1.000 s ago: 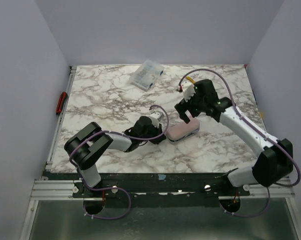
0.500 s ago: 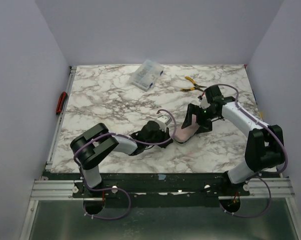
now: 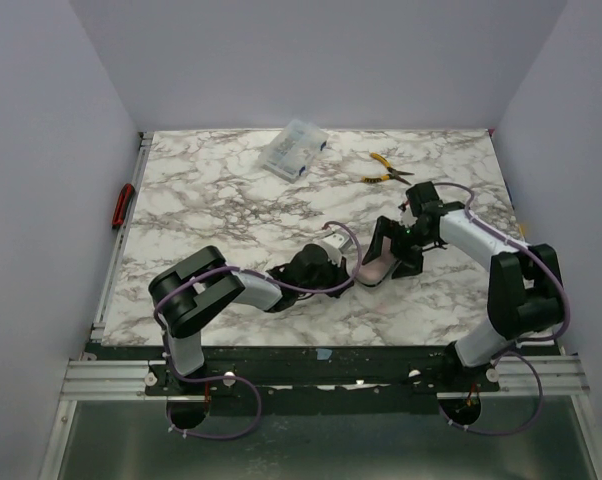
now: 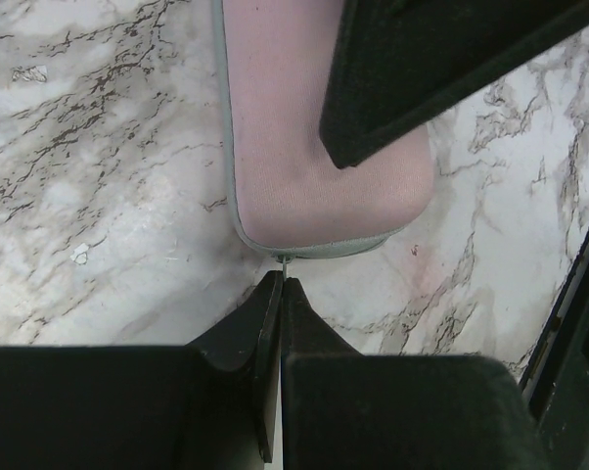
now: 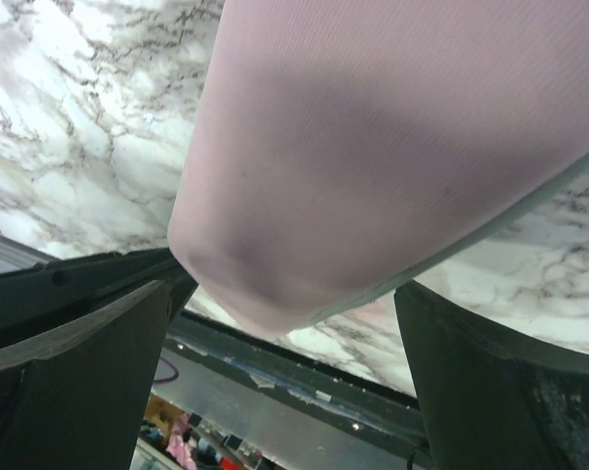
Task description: Open the umbrella
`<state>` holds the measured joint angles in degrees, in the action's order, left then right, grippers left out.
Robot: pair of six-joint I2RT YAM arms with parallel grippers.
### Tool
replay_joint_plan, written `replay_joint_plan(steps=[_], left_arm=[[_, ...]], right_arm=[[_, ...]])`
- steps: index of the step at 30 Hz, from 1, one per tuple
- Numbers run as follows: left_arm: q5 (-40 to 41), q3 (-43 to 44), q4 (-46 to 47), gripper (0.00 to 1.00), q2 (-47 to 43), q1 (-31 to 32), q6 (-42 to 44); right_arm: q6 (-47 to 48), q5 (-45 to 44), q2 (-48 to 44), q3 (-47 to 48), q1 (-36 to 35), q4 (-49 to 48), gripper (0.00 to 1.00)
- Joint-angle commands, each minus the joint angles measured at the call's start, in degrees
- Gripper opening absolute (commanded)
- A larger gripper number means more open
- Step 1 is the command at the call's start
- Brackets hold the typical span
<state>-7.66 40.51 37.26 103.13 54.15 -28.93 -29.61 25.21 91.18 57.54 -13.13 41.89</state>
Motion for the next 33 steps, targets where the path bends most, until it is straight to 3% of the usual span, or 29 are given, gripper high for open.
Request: replay_joint_plan(steps=[1, 3, 8, 11, 19, 27, 33], left_arm=[[0.84, 1.03, 2.91, 0.0, 0.67, 0.59, 1.38], [0.53, 0.67, 3.1, 0.0, 0.67, 0.69, 1.76], [2.01, -0.79, 2.58, 0.0, -0.06, 0.57, 2.6], [3.92, -1.37, 1.53, 0.0, -0.7, 0.14, 3.14], [9.04, -0.63, -1.24, 0.0, -1.88, -2.08, 7.2], [8.63, -3.0, -3.38, 0.0, -5.29, -4.28, 8.88], [8.14, -2.64, -2.45, 0.0, -4.05, -6.16, 10.16]], right_arm=[[0.56, -2.79, 2.58, -1.78, 0.38, -6.19, 0.99], [2.64, -2.82, 3.6, -1.9, 0.38, -7.77, 0.95], [8.35, -2.81, 5.36, -1.79, 0.65, -7.06, 0.59], [15.85, 0.17, 6.57, -1.84, 0.64, -5.73, 0.43], [21.35, 4.55, 11.16, -1.07, 1.44, -4.08, 0.02], [20.87, 0.95, 11.04, -0.5, 2.68, -2.98, 0.01], [28.89, 7.03, 11.7, 0.76, 3.04, -0.07, 0.01]])
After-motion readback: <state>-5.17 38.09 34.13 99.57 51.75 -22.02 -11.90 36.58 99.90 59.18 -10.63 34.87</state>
